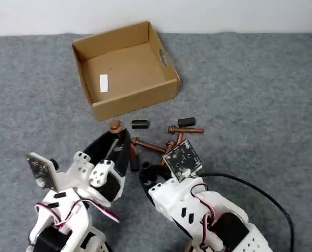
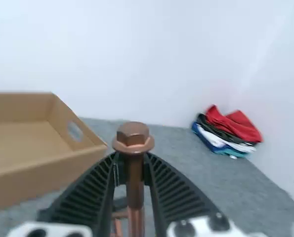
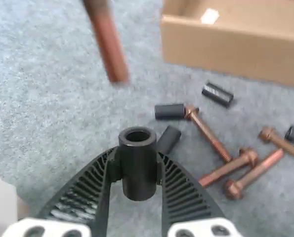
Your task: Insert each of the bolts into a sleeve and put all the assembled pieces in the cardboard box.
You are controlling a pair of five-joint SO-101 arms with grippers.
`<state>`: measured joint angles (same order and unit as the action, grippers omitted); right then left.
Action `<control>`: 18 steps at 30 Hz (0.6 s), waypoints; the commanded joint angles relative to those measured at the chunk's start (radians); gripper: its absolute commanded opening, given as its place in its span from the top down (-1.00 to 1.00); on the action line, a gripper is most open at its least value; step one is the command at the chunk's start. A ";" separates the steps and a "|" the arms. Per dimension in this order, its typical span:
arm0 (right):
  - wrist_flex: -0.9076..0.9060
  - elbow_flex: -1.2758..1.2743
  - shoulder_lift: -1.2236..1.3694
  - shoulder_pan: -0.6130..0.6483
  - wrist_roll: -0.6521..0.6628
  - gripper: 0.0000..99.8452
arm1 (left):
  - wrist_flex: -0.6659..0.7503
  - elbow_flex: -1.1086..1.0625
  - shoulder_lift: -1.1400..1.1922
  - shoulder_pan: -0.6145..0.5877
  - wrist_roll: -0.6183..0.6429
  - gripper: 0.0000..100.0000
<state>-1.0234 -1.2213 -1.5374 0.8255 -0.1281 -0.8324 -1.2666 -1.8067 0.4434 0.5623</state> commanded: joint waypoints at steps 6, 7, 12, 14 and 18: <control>0.058 0.018 -0.008 0.013 0.084 0.98 | 0.031 0.001 -0.009 0.015 0.015 0.99; 0.059 0.020 -0.008 0.013 0.086 0.98 | 0.029 -0.001 -0.009 0.017 0.015 0.99; 0.059 0.041 -0.008 0.013 0.086 0.98 | 0.029 -0.016 -0.008 0.020 0.018 0.99; 0.059 0.046 -0.008 0.013 0.086 0.98 | 0.029 -0.035 -0.008 0.038 0.018 0.99; 0.059 0.046 -0.008 0.013 0.086 0.98 | 0.029 -0.045 -0.008 0.095 0.018 0.99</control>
<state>-0.9897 -1.2213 -1.5374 0.8301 -0.0545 -0.8324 -1.3203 -1.8067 0.5048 0.5700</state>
